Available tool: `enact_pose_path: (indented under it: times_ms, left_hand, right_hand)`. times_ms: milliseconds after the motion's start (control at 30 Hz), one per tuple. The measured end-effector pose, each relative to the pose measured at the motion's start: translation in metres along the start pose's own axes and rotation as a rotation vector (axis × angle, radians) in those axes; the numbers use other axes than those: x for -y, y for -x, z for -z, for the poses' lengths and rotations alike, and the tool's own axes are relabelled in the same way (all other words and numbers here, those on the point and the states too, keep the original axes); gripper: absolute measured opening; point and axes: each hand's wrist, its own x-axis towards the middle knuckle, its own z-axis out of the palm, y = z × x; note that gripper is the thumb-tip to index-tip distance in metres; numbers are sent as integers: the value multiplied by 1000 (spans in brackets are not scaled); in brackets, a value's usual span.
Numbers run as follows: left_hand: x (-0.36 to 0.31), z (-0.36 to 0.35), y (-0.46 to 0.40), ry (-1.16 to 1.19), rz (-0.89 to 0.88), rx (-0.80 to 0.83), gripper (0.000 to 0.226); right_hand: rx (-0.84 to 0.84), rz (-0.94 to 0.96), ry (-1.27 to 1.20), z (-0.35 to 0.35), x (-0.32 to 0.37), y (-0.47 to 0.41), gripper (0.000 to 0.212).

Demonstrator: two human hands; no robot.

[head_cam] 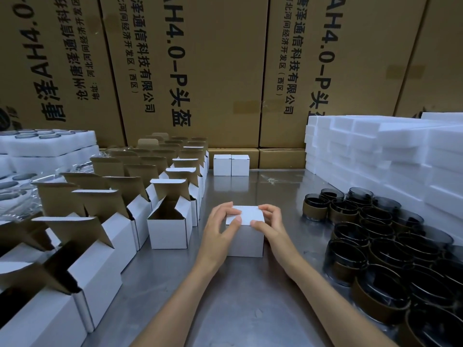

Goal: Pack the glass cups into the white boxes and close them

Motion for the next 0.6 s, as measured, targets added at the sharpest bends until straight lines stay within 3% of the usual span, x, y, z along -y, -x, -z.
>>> enact_pose_path:
  times_ms: [167,300,433,600]
  left_hand:
    - [-1,-3,2,67,87,60,27]
    - [-1,-3,-1,244,237,109,53]
    - [-3,-7,-7,321,315,153,69]
    - [-1,-18,-35,497,427,170,68]
  right_hand:
    - [-16,32,87,-2,-5,5,31]
    - [-44,95,319,-2,-9,8,61]
    - [-138,150,525,-8,-13,4,76]
    - [-303,162,552,-8,-22,-25,65]
